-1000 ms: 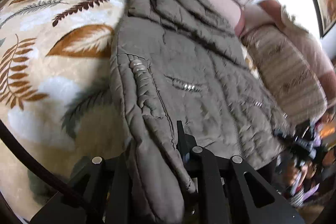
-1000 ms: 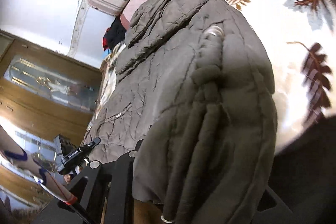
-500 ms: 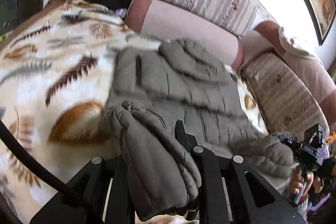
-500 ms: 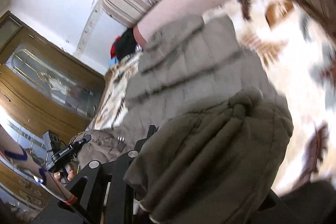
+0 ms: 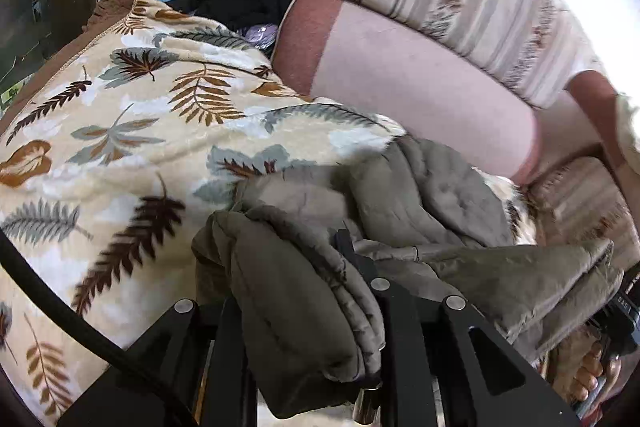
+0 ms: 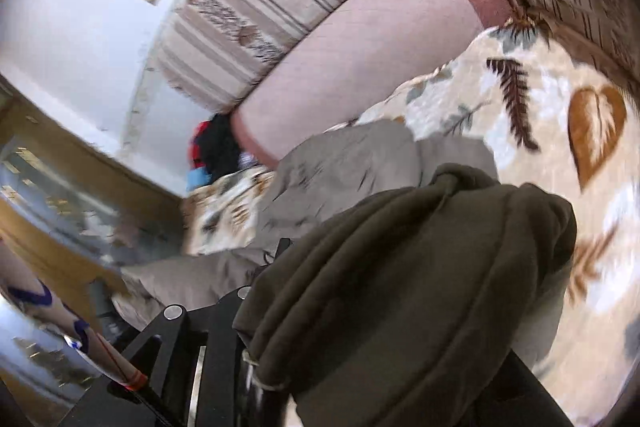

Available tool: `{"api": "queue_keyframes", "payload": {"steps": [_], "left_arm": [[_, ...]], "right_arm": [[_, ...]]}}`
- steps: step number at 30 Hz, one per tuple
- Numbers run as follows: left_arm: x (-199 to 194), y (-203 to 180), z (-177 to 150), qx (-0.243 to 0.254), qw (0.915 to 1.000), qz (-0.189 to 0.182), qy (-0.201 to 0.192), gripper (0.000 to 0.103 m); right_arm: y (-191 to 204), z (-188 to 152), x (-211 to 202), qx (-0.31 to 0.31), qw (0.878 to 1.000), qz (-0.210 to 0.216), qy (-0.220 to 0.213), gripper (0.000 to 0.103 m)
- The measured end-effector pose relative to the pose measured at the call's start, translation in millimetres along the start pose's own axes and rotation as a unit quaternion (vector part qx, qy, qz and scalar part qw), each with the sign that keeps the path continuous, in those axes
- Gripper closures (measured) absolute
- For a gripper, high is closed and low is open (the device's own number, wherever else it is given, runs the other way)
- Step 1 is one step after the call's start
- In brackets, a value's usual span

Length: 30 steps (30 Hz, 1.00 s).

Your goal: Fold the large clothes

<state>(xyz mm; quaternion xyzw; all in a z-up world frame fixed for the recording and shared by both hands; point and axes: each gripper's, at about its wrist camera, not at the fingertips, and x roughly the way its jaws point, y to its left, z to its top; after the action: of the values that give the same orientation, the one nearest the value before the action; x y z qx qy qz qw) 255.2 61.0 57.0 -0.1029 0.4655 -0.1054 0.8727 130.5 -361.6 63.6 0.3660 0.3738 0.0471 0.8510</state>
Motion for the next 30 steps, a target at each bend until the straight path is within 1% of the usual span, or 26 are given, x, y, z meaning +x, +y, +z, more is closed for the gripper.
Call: {"api": "queue_keyframes", "payload": {"steps": [2, 5, 9, 12, 15, 16, 17, 18, 20, 21, 22, 23, 24, 25, 27, 28, 30], "left_arm": [[27.0, -1.1, 19.8, -0.001, 0.9998, 0.017, 0.012, 0.084], [61.1, -3.1, 39.3, 0.001, 0.9991, 0.035, 0.023, 0.084], [99.9, -9.7, 48.5, 0.009, 0.9976, 0.062, 0.032, 0.084], [123.1, -15.9, 46.5, 0.022, 0.9958, 0.081, 0.037, 0.083], [123.1, -13.4, 44.7, 0.013, 0.9965, 0.075, 0.036, 0.083], [119.7, -11.2, 45.6, 0.008, 0.9970, 0.067, 0.037, 0.082], [113.4, -7.4, 47.2, -0.003, 0.9980, 0.052, 0.037, 0.080], [106.9, -3.8, 48.6, -0.015, 0.9986, 0.037, 0.035, 0.076], [87.9, 4.4, 50.5, -0.039, 0.9988, -0.011, 0.028, 0.064], [76.0, 8.4, 50.8, -0.049, 0.9978, -0.040, 0.019, 0.051], [67.0, 11.5, 51.2, -0.058, 0.9964, -0.061, 0.012, 0.043], [56.0, 13.8, 51.6, -0.067, 0.9947, -0.078, 0.000, 0.029], [47.2, 13.8, 52.0, -0.073, 0.9935, -0.087, -0.012, 0.022], [32.0, 14.1, 53.7, -0.076, 0.9914, -0.101, -0.033, 0.021], [16.1, 9.1, 57.3, -0.065, 0.9898, -0.119, -0.046, 0.020], [9.1, 4.6, 58.1, -0.055, 0.9899, -0.121, -0.051, 0.019], [1.3, -11.2, 54.0, -0.023, 0.9945, -0.084, -0.057, 0.018]], "right_arm": [[-3.4, 15.0, 23.2, 0.002, 1.000, -0.030, 0.000, 0.073], [-12.3, 35.4, 56.0, 0.008, 0.998, -0.068, 0.005, 0.073], [-25.5, 51.8, 90.0, 0.008, 0.995, -0.099, 0.014, 0.073], [-38.6, 56.2, 107.8, 0.025, 0.994, -0.107, 0.023, 0.072], [-47.5, 58.3, 117.9, 0.035, 0.993, -0.109, 0.033, 0.070], [-47.4, 59.2, 118.3, 0.033, 0.993, -0.108, 0.035, 0.069], [-45.6, 60.0, 115.7, 0.030, 0.994, -0.102, 0.036, 0.065], [-43.4, 59.9, 111.8, 0.029, 0.995, -0.093, 0.033, 0.061], [-38.2, 58.6, 97.1, 0.033, 0.997, -0.061, 0.015, 0.043], [-35.6, 57.5, 90.9, 0.034, 0.998, -0.051, 0.008, 0.038], [-32.8, 56.5, 81.8, 0.036, 0.999, -0.039, -0.005, 0.028], [-30.6, 55.8, 75.8, 0.036, 0.999, -0.034, -0.014, 0.021], [-28.0, 55.4, 70.3, 0.035, 0.999, -0.026, -0.021, 0.016], [-23.1, 55.4, 60.7, 0.028, 0.999, -0.016, -0.036, 0.007], [-14.2, 55.8, 48.2, 0.015, 0.998, -0.013, -0.057, 0.007], [-8.3, 56.6, 41.7, 0.006, 0.998, -0.010, -0.065, 0.007], [2.8, 56.7, 33.4, -0.012, 0.997, -0.016, -0.074, 0.007]]}}
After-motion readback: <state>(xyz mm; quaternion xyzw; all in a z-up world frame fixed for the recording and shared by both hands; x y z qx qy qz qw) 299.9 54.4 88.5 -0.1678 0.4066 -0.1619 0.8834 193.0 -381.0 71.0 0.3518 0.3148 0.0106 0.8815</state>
